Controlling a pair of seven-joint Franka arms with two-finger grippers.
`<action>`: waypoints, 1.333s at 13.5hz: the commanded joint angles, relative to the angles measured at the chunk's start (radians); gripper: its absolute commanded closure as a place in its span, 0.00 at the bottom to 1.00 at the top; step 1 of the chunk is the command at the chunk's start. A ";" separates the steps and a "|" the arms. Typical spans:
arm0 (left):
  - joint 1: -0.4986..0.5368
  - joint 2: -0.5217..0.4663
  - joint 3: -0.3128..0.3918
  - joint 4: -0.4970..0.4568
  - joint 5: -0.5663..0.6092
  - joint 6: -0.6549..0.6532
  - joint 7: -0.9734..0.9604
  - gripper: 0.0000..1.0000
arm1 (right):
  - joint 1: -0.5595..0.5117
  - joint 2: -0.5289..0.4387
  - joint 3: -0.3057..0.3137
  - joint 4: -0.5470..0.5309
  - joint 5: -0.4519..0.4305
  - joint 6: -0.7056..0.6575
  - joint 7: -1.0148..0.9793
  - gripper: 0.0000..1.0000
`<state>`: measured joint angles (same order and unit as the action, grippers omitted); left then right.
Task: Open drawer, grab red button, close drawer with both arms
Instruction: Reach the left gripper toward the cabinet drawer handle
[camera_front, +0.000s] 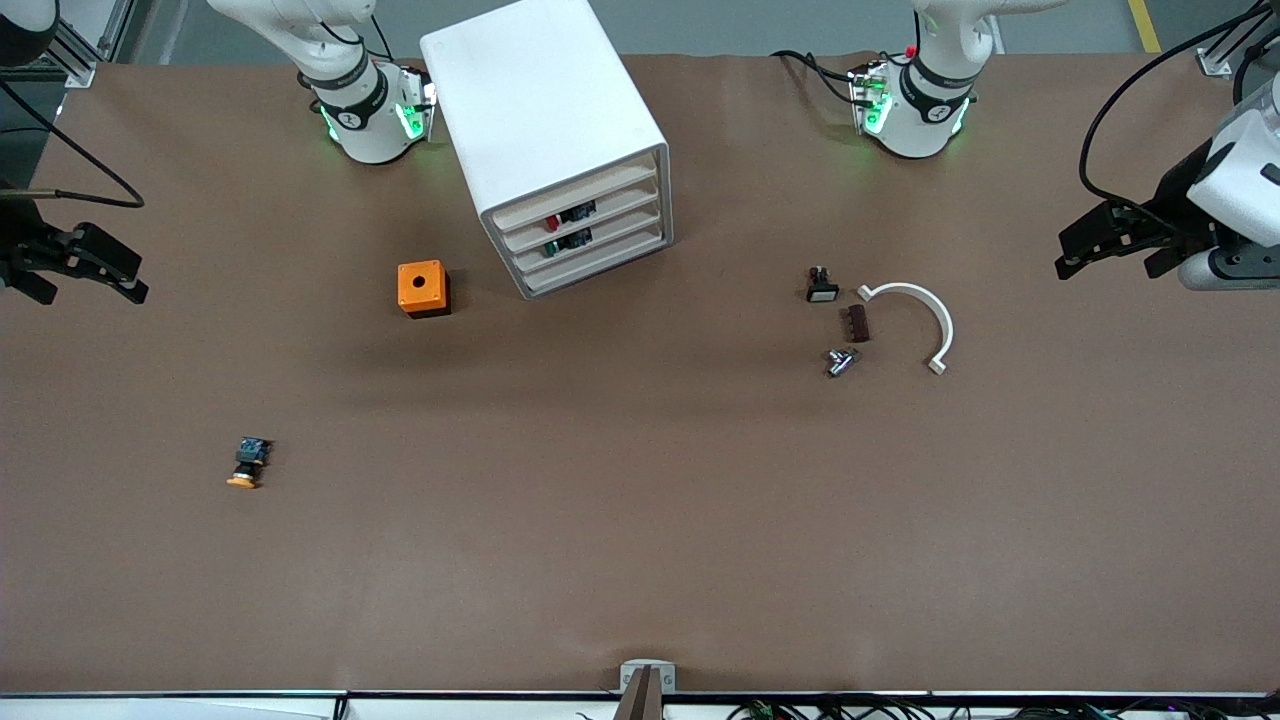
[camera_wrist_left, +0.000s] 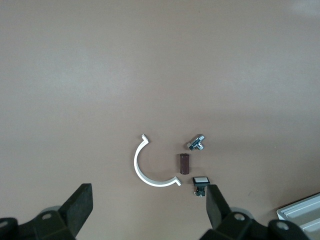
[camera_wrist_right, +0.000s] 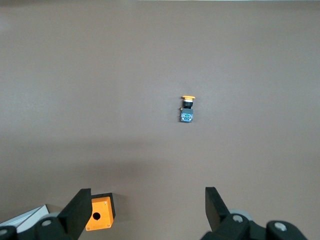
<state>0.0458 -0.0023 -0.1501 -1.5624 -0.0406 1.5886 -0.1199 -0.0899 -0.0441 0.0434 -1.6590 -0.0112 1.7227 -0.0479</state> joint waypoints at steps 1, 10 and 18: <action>-0.009 0.008 0.004 0.022 0.027 -0.012 0.006 0.00 | -0.013 0.007 0.007 0.019 0.002 -0.006 0.002 0.00; -0.011 0.025 0.004 0.022 0.021 -0.013 -0.009 0.00 | -0.014 0.007 0.007 0.021 0.002 -0.006 0.003 0.00; -0.084 0.179 -0.084 0.016 -0.025 -0.022 -0.156 0.00 | -0.014 0.007 0.007 0.021 0.002 -0.005 0.003 0.00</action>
<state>-0.0040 0.1366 -0.2083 -1.5669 -0.0451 1.5851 -0.1993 -0.0911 -0.0440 0.0421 -1.6580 -0.0112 1.7233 -0.0479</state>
